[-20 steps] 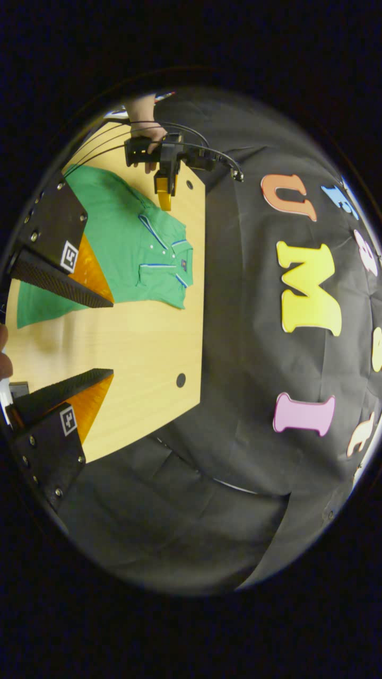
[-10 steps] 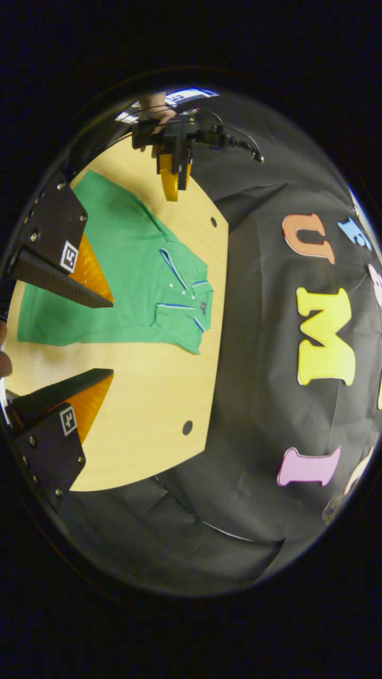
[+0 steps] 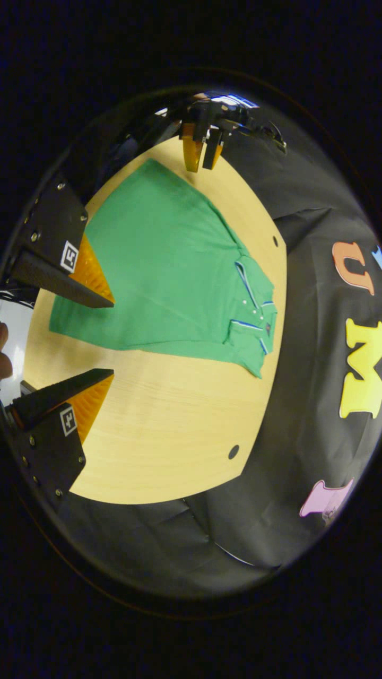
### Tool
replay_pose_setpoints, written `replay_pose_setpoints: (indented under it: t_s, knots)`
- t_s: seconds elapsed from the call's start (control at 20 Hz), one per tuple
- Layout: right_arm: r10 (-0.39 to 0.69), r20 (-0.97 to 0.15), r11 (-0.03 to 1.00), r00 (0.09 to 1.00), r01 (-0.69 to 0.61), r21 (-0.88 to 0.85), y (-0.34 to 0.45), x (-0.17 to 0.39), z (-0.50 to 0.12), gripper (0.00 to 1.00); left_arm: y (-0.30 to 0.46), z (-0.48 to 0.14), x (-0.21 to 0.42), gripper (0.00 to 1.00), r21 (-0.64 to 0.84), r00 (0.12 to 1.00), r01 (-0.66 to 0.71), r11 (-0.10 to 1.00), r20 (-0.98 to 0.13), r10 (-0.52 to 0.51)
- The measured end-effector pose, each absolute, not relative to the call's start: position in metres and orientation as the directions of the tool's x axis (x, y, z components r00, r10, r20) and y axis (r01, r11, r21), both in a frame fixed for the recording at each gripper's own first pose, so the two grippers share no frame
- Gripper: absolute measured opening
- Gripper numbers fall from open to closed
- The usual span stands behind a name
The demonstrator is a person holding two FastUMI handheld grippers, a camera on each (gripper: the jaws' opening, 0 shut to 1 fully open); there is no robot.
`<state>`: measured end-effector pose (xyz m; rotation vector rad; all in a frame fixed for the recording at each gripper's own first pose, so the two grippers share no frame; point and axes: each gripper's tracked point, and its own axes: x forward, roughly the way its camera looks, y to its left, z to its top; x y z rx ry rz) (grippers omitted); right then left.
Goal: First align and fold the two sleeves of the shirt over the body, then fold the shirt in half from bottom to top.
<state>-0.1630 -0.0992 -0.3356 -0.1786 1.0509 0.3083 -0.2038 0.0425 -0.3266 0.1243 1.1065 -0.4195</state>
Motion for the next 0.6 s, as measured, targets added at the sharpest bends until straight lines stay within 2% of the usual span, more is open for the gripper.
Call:
replay_pose_setpoints:
  t_s: [0.2, 0.6]
  knots:
    - [0.165, -0.912, 0.935, 0.376, -0.355, 0.022, -0.096, -0.199, -0.363, 0.76, 0.033, -0.345, -0.251, 0.94, -0.118, 0.304, 0.439, 0.891, -0.913, -0.271]
    - [0.156, -0.941, 0.917, 0.300, -0.398, 0.026, -0.086, -0.239, -0.392, 0.76, 0.042, -0.368, -0.277, 0.94, -0.062, 0.275, 0.458, 0.887, -0.939, -0.207]
